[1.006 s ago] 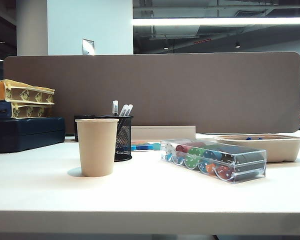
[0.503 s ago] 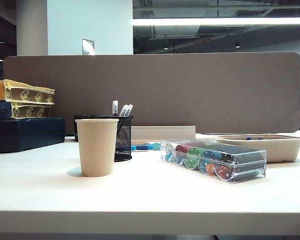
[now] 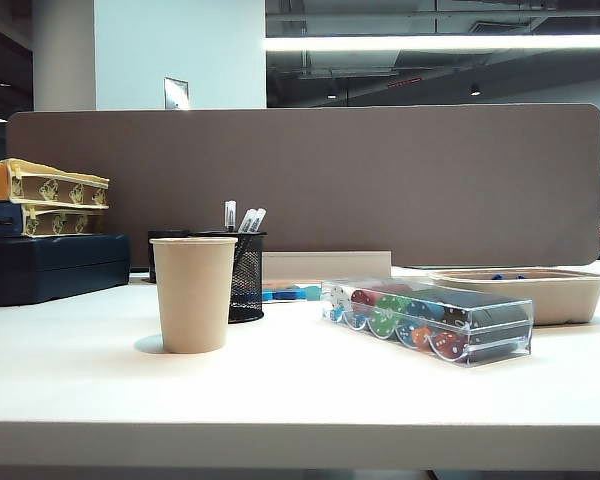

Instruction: Pick up one pen and put it in the pen container.

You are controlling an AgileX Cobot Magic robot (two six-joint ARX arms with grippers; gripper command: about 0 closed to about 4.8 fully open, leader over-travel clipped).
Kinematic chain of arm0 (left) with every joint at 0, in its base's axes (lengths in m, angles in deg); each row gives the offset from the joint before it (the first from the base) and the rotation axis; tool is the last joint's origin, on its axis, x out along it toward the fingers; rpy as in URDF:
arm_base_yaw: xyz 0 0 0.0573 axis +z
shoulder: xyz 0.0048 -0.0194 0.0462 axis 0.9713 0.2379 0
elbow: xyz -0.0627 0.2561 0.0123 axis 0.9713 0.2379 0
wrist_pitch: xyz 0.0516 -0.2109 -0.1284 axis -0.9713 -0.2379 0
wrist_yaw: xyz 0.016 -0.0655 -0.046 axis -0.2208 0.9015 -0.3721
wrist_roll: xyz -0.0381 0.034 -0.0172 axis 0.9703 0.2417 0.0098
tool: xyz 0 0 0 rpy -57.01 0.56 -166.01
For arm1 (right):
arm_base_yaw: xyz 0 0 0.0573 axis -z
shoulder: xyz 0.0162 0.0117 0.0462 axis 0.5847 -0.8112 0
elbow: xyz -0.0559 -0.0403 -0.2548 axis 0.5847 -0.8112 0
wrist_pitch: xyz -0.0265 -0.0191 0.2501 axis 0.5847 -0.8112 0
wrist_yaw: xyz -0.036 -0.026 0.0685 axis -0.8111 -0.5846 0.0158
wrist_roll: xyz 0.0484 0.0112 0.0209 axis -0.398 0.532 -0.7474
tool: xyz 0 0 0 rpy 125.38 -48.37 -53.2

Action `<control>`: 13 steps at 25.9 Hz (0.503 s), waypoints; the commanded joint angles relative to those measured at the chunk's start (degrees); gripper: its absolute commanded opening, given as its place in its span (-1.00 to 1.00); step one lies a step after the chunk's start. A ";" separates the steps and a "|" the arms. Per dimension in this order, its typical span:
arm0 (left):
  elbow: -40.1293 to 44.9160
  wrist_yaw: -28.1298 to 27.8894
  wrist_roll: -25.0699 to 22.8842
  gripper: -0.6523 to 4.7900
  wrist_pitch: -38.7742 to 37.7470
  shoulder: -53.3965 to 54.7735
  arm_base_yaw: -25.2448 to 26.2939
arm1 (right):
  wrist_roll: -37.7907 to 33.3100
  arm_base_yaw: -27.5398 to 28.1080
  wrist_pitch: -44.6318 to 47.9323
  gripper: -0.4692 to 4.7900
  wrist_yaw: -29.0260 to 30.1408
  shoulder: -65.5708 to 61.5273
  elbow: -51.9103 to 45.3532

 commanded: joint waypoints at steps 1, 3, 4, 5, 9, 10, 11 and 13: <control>-0.26 -0.13 -0.83 -0.78 0.74 0.02 0.04 | 1.40 0.09 2.71 -0.83 -0.26 0.00 0.11; -0.26 -0.13 -0.83 -0.78 0.74 0.02 0.04 | 1.51 0.09 3.65 -0.83 -0.26 0.00 0.11; -0.26 -0.13 -0.83 -0.78 0.77 0.02 0.04 | 1.51 0.07 4.28 -0.83 -0.24 0.02 0.11; -0.26 -0.13 -0.83 -0.78 0.77 0.02 0.04 | 1.51 0.07 4.48 -0.83 -0.24 0.02 0.11; -0.26 -0.11 -0.79 -0.78 0.77 0.02 0.04 | 0.20 0.02 4.20 -0.83 0.63 0.02 0.31; -0.26 -0.09 -0.66 -0.78 0.72 0.02 0.04 | -0.13 0.02 4.28 -0.83 0.66 0.02 0.33; -0.26 0.04 -0.52 -0.78 0.70 0.02 0.02 | -0.13 0.02 4.26 -0.83 0.61 0.02 0.35; -0.26 0.52 -0.42 -0.78 0.74 0.02 0.02 | -0.09 0.04 4.00 -0.83 0.61 0.02 0.35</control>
